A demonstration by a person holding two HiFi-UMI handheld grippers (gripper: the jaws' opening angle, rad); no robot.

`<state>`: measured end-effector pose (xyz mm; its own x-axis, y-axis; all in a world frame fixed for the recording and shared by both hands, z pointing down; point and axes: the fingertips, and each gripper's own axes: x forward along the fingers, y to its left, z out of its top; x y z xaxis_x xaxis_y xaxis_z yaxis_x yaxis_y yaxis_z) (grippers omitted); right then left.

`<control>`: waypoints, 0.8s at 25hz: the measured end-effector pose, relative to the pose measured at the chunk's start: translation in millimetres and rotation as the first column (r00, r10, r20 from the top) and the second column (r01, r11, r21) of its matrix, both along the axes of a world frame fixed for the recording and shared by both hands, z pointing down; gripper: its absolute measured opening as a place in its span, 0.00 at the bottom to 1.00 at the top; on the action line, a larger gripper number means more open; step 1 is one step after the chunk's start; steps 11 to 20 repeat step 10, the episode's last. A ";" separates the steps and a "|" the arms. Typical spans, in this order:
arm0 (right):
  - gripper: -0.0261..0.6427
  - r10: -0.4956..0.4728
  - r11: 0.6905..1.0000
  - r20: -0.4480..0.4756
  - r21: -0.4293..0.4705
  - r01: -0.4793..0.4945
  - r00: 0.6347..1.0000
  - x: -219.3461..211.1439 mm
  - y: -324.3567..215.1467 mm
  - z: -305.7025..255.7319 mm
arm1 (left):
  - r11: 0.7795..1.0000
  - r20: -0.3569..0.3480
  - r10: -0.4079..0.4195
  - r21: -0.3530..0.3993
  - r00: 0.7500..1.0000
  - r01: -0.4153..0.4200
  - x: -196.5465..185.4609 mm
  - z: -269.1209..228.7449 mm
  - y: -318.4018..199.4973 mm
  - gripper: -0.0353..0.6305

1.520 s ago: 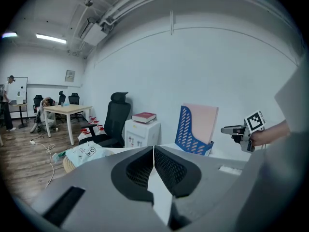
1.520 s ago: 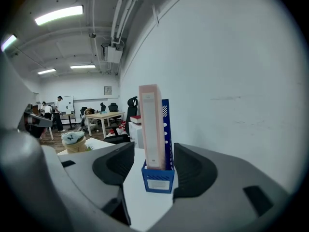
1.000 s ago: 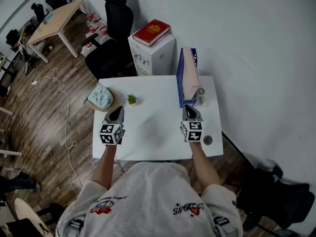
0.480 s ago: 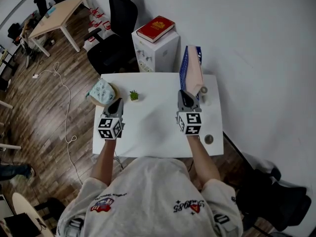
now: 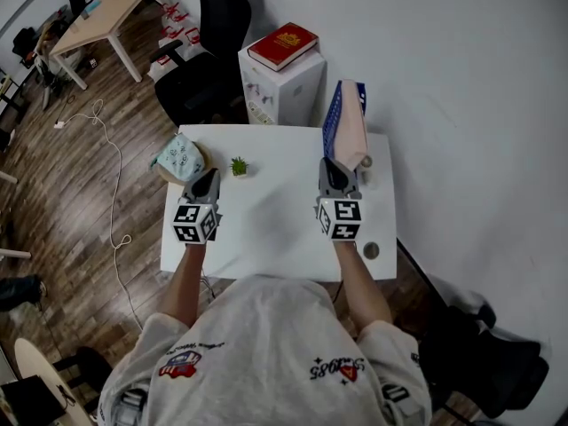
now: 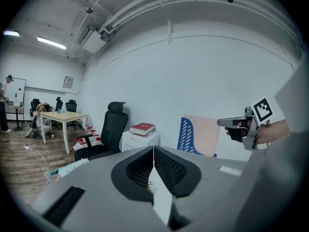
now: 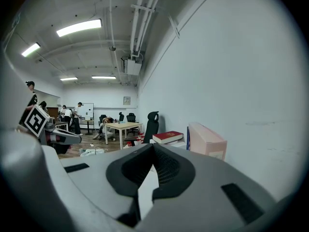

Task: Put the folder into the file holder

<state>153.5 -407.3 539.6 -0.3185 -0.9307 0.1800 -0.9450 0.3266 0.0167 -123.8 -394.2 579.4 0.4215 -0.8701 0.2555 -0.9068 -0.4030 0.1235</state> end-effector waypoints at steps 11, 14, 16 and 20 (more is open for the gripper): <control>0.03 0.012 1.000 -0.016 -0.011 -0.012 1.000 0.1 -5.0 1.1 | 1.000 -0.012 0.006 -0.009 1.000 -0.006 -2.5 3.0 -7.6 0.07; 0.03 0.012 1.000 -0.016 -0.011 -0.012 1.000 0.1 -5.0 1.1 | 1.000 -0.012 0.006 -0.009 1.000 -0.006 -2.5 3.0 -7.6 0.07; 0.03 0.012 1.000 -0.016 -0.011 -0.012 1.000 0.1 -5.0 1.1 | 1.000 -0.012 0.006 -0.009 1.000 -0.006 -2.5 3.0 -7.6 0.07; 0.03 0.012 1.000 -0.016 -0.011 -0.012 1.000 0.1 -5.0 1.1 | 1.000 -0.012 0.006 -0.009 1.000 -0.006 -2.5 3.0 -7.6 0.07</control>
